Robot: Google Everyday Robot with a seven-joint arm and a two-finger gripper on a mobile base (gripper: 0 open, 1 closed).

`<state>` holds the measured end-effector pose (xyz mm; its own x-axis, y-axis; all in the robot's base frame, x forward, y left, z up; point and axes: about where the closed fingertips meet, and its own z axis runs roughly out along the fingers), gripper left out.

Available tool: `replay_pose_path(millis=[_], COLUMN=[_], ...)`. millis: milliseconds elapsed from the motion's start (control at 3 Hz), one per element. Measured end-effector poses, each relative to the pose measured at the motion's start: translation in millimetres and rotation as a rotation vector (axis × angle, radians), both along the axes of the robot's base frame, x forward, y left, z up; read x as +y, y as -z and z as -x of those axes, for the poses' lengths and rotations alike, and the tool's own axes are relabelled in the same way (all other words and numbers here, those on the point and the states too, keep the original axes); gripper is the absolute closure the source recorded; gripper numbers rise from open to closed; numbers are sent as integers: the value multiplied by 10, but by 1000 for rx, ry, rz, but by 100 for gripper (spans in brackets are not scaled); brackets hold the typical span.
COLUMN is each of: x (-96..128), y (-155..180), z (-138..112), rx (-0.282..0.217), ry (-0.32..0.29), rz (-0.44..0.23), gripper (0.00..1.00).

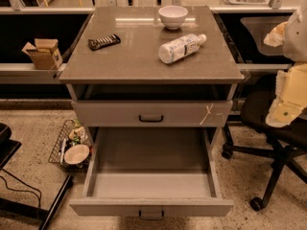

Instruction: Close middle drawer

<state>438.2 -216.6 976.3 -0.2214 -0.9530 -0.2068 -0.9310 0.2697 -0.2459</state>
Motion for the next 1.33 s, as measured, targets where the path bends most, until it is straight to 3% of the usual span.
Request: replay_pose_path(millis=[333, 667, 1333], x=[2, -24, -14], y=[9, 359, 1467], z=[12, 146, 501], rx=[-7, 13, 106], ry=[1, 23, 74], rz=[-6, -21, -24], gripper=[0, 0, 0])
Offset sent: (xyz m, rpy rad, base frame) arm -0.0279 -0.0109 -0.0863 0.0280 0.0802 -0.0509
